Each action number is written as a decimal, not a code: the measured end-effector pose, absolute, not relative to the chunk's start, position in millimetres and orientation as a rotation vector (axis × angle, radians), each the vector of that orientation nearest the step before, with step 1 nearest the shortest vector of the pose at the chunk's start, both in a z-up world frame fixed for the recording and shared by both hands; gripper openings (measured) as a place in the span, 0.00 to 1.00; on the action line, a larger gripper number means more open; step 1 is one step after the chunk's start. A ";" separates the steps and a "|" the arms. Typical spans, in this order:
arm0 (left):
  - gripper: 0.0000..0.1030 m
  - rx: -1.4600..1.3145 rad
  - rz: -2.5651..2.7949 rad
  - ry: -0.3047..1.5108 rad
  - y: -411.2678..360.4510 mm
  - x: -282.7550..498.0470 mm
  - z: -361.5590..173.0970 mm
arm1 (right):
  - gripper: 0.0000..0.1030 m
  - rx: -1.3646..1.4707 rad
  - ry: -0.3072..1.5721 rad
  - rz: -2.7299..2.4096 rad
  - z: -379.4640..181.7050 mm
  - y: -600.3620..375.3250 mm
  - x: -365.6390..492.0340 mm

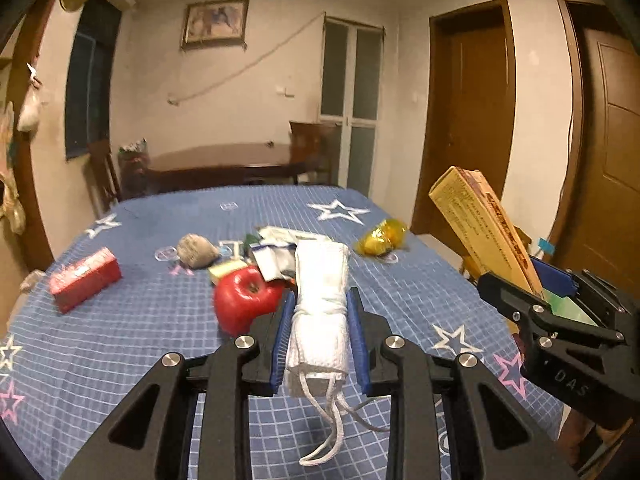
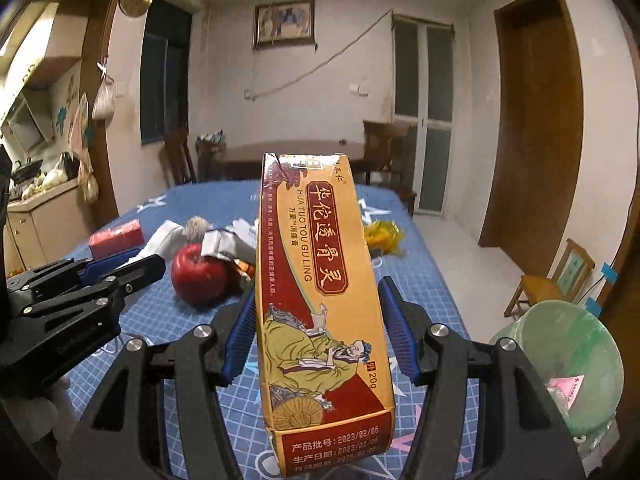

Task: Collect trash
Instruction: 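Carry the cloth and yellow box in both tools over the trash bin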

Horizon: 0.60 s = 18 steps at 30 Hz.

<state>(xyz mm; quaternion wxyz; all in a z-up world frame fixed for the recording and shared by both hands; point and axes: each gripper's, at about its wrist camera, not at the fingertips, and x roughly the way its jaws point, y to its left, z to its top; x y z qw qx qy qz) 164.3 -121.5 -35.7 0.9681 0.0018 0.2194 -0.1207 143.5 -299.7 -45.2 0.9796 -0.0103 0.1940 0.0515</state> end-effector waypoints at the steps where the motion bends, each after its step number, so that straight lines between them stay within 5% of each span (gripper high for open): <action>1: 0.27 0.002 -0.242 0.440 -122.1 162.6 -34.2 | 0.54 -0.021 0.381 0.100 -44.3 -299.4 141.8; 18: 0.28 -0.013 -0.300 0.429 -148.6 160.1 -17.2 | 0.55 -0.037 0.375 0.038 -28.5 -322.0 135.0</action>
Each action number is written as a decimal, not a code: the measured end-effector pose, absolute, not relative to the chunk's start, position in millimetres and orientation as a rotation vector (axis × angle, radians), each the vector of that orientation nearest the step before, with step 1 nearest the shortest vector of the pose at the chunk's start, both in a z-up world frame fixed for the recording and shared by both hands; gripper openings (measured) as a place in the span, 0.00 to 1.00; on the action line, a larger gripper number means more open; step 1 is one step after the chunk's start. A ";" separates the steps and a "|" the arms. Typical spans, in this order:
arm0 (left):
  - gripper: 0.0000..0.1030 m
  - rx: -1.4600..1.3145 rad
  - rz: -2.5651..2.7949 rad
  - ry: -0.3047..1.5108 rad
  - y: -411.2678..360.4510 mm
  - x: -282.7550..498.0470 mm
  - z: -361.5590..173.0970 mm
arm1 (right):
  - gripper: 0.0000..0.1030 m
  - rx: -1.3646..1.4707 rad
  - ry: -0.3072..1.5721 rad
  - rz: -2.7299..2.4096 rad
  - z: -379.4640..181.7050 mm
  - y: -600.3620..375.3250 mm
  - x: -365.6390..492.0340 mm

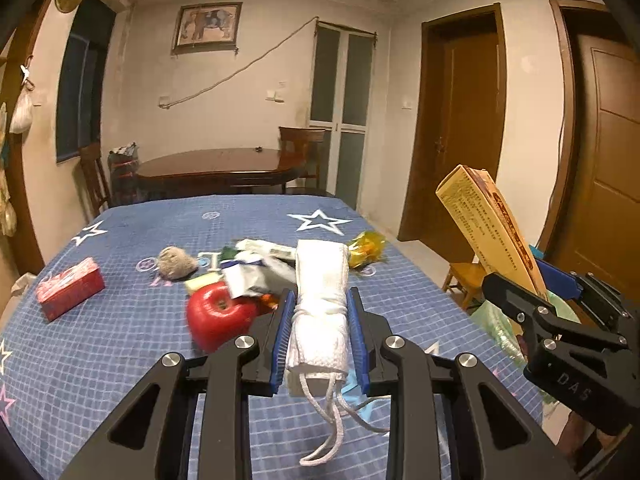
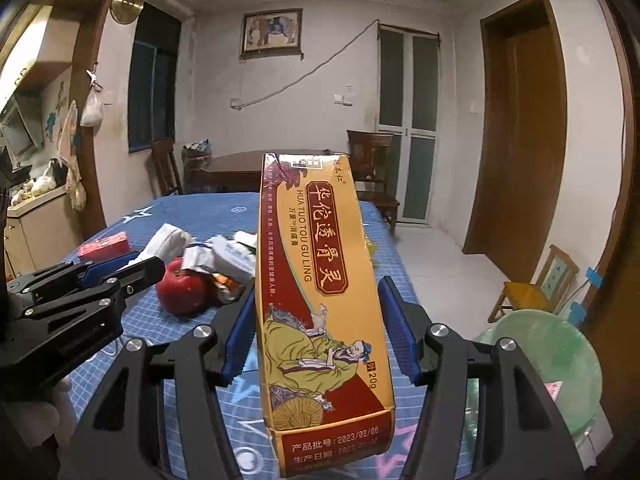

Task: Collect trash
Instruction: 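Carry the cloth and yellow box in both tools over the trash bin, then open both tools to drop the cloth and box into the bin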

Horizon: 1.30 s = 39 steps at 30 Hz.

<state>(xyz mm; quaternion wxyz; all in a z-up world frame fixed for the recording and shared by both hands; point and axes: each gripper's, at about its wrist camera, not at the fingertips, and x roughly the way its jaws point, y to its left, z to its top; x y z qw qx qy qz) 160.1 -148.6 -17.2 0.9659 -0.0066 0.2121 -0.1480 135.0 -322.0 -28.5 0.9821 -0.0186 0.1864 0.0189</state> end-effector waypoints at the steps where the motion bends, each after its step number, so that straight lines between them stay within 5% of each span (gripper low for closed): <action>1: 0.27 -0.011 -0.311 0.427 -155.0 161.6 -15.1 | 0.54 -0.039 0.375 0.027 -26.5 -327.3 134.4; 22: 0.28 0.076 -0.696 0.512 -366.2 205.1 6.1 | 0.55 0.028 0.547 -0.236 -4.8 -507.0 131.4; 39: 0.28 0.171 -0.840 0.752 -519.5 248.2 -80.2 | 0.55 0.183 0.839 -0.277 -80.5 -603.3 158.2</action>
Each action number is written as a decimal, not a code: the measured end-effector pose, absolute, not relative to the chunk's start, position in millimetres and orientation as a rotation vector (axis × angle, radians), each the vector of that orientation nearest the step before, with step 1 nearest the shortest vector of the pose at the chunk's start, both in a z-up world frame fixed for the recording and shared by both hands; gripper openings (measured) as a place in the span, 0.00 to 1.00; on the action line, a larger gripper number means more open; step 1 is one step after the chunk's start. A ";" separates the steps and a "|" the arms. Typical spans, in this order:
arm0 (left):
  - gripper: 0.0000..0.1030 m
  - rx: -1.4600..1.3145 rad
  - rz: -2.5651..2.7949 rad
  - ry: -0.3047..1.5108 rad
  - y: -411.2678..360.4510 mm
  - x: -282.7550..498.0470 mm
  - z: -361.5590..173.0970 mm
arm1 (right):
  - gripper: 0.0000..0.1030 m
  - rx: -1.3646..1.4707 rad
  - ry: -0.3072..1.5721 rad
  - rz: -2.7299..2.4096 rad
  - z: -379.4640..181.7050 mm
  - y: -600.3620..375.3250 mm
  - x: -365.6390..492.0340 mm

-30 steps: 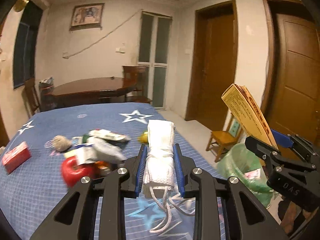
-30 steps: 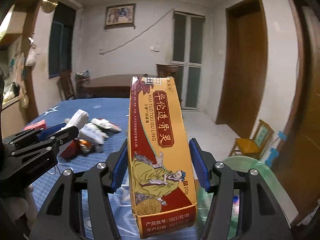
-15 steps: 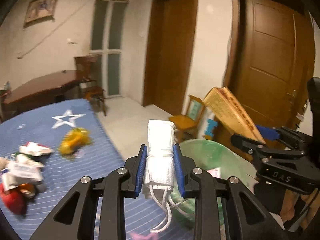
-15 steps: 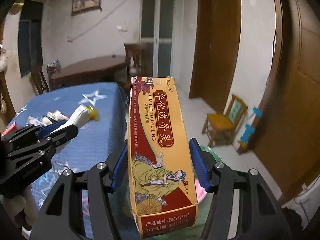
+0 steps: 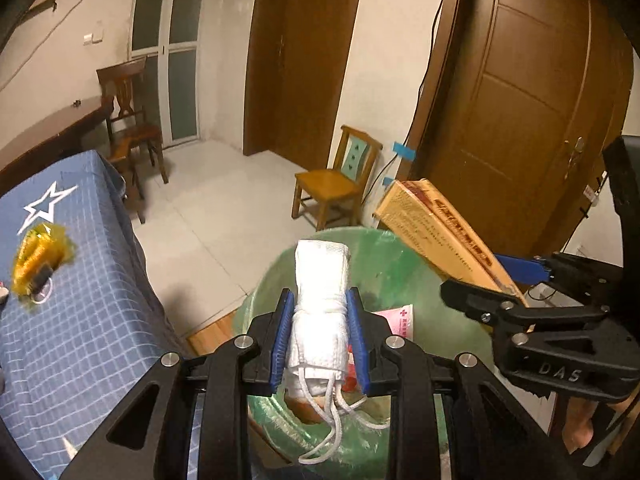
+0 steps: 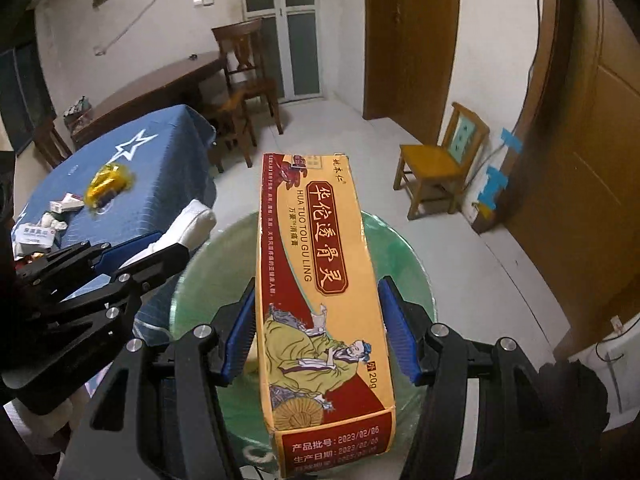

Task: Collect trash
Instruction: 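Open both tools to drop the cloth and box into the bin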

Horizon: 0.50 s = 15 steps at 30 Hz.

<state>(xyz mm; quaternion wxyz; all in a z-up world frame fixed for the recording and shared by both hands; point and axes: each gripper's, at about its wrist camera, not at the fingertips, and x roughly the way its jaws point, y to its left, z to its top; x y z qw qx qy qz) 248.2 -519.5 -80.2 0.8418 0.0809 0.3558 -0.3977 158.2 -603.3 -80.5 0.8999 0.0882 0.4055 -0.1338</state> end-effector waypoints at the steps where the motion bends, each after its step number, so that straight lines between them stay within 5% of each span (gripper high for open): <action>1: 0.28 0.175 -0.841 0.758 -523.1 250.0 -84.5 | 0.55 0.188 0.843 -0.277 -82.2 -607.2 159.4; 15: 0.28 0.203 -0.845 0.785 -552.1 263.6 -115.8 | 0.55 0.226 0.849 -0.268 -93.2 -632.0 163.8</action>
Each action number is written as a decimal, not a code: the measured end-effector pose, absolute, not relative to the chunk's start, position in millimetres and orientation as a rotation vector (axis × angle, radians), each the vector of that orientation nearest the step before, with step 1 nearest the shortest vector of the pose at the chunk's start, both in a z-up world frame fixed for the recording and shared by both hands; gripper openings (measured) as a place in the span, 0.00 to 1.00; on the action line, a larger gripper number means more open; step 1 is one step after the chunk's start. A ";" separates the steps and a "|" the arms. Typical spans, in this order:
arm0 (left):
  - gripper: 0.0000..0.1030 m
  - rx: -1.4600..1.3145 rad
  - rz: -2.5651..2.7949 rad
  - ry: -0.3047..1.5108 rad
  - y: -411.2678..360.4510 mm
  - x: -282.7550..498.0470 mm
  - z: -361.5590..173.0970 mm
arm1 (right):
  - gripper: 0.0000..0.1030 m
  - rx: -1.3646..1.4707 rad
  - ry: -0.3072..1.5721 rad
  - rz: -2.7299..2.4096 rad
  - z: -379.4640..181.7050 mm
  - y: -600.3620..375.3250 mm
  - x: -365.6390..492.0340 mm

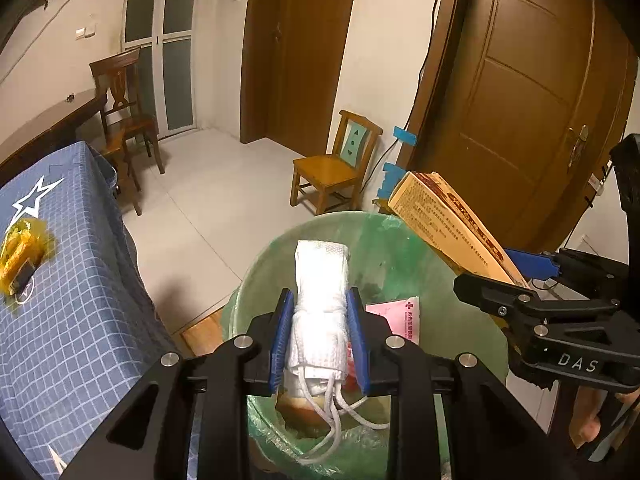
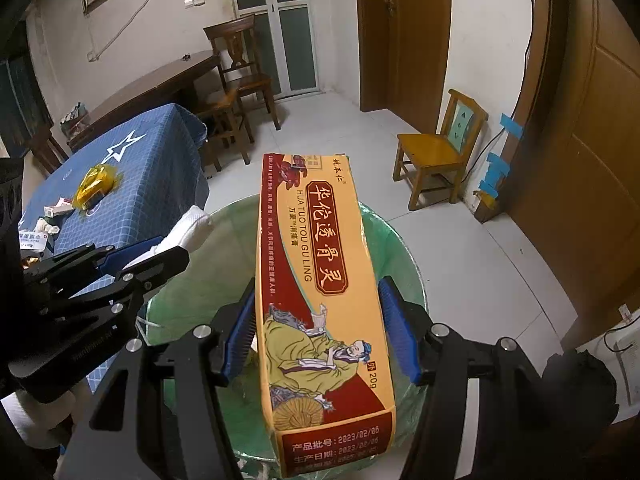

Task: Collect trash
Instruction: 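Open both tools to drop the cloth and box into the bin, then move both open tools back over the remaining trash on the table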

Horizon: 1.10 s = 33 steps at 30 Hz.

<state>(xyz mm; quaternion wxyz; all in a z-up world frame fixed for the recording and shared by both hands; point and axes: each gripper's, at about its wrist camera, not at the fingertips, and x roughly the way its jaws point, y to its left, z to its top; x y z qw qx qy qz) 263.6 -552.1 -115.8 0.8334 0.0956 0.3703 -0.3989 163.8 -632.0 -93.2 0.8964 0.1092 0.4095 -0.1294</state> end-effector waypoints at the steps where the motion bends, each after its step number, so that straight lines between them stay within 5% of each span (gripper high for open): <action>1: 0.36 0.207 -0.843 0.786 -552.5 265.3 -115.8 | 0.56 0.231 0.846 -0.266 -93.4 -633.2 163.6; 2: 0.56 0.210 -0.839 0.789 -553.5 264.5 -116.4 | 0.58 0.239 0.840 -0.264 -93.2 -634.9 163.0; 4: 0.77 0.210 -0.822 0.769 -552.3 263.1 -116.3 | 0.65 0.266 0.823 -0.264 -92.1 -640.1 161.1; 22: 0.77 0.220 -0.821 0.763 -533.1 256.6 -111.1 | 0.66 0.289 0.760 -0.261 -79.9 -638.3 144.8; 33: 0.77 0.159 -0.718 0.737 -405.1 263.5 -84.2 | 0.66 0.242 0.655 -0.065 -55.4 -560.0 131.1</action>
